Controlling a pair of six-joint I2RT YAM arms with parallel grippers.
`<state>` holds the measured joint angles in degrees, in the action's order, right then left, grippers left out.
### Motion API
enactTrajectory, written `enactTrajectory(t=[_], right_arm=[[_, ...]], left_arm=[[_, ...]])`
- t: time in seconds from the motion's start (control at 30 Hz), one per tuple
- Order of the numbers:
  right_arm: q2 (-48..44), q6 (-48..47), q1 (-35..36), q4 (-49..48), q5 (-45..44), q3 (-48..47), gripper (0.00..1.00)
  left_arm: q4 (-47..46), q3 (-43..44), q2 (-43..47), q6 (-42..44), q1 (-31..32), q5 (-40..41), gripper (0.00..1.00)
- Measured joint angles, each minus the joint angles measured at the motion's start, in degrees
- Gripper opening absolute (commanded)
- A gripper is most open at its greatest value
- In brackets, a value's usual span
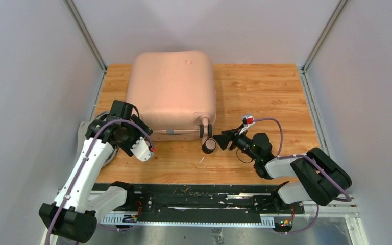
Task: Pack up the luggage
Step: Zip the luggage at the center of the board.
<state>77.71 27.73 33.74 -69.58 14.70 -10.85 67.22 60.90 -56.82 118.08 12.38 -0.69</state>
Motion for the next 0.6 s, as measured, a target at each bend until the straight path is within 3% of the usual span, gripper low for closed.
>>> enactTrajectory(t=[0.1,0.37,0.5,0.6], right_arm=[[1.88,0.33,-2.89,-1.49,1.97,0.0,0.59],[13.92,4.22,-11.47,-13.79,10.71,-0.37,0.59],[15.89,4.48,-11.89,-15.69,14.27,-1.97,0.6],[15.76,4.46,-11.91,-17.07,15.69,-2.4,0.6]], left_arm=[[-1.4,-2.67,-1.86,-0.22,0.13,-3.13,0.57],[-4.48,-3.48,-3.32,-1.09,1.51,-3.17,0.39],[-4.83,-3.45,-3.72,-2.43,5.97,-1.4,0.02],[-5.03,-2.6,-5.18,-2.45,10.99,-1.4,0.0]])
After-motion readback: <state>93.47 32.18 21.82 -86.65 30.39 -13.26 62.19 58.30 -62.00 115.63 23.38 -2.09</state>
